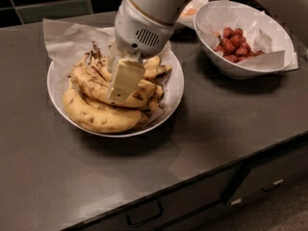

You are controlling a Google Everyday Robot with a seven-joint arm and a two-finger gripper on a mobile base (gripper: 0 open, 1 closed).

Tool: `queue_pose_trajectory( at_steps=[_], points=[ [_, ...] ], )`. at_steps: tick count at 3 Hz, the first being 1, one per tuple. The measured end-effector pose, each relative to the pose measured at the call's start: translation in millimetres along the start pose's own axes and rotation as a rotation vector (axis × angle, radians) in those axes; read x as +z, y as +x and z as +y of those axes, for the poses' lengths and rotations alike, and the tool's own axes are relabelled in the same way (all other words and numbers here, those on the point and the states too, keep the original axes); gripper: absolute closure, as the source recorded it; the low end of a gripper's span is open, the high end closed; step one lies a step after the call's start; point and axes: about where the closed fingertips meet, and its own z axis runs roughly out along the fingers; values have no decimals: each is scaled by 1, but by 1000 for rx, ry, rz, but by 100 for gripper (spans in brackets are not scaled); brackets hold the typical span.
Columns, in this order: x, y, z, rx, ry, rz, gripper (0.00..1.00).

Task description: Pick banana from white bowl

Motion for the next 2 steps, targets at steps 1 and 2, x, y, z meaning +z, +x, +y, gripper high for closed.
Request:
queue_pose_trajectory(
  at_steps=[1, 2],
  points=[
    [8, 4, -5, 17, -17, 20, 47],
    [17, 5, -9, 27, -36, 37, 47]
  ],
)
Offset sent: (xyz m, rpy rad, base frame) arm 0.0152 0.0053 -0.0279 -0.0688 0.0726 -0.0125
